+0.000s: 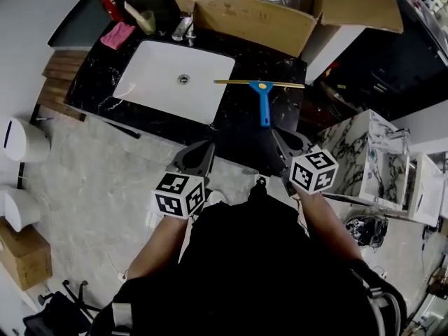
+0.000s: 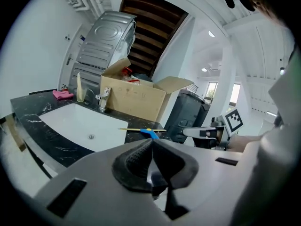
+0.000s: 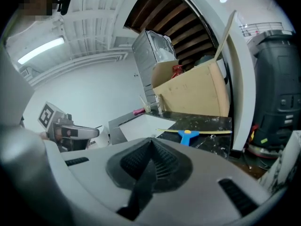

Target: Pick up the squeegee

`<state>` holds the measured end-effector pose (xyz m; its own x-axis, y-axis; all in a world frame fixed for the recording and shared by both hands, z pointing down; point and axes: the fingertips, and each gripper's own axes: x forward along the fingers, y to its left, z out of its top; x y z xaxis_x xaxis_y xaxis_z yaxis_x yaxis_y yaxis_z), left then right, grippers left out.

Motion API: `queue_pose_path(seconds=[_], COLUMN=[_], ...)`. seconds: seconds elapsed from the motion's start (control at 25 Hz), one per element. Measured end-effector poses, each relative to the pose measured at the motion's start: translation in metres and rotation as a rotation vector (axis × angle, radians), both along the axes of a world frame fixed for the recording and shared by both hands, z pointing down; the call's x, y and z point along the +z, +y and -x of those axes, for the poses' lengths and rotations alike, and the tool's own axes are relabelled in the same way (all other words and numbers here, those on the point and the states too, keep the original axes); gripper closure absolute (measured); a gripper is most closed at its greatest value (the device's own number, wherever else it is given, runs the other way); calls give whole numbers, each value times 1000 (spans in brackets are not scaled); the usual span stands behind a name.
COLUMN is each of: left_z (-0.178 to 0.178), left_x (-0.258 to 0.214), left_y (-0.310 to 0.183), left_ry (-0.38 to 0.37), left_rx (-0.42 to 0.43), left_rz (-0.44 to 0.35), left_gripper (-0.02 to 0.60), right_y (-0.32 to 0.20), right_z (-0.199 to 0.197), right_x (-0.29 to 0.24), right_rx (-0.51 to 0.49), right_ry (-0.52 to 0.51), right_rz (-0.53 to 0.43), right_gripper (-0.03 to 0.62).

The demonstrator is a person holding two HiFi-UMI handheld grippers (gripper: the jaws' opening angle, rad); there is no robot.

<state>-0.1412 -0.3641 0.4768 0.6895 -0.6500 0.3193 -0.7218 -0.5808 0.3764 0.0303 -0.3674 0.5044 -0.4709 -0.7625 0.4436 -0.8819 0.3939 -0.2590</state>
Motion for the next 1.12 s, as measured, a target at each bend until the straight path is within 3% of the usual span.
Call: queue_pose_path(seconds=[0.28,0.4,0.52,0.64,0.84,1.12], left_z=[14,16,24,29,25,30], left_x=[-6,-3,1,1,-7,-4], left_y=[-17,-17,-18,-21,-29,-27], left_ry=[-5,-17,-28,-29,-22,-35], left_rx=[-127,-151,-184,-208,-223,-240], left_rz=[-1,10,31,37,19,34], left_gripper=[564,563,564,563,563,563], right_y=[-68,-91,-113,-127,-141,-156], right_z=[-19,-32,-37,-36,-36,-30], right_x=[44,62,75,88,110,131], right_rx=[17,73,103,109,130,146], right_ry=[95,78,68,64,69,88], right_rz=[107,162,209,251,324,396], right_gripper=[585,585,491,485,422,405])
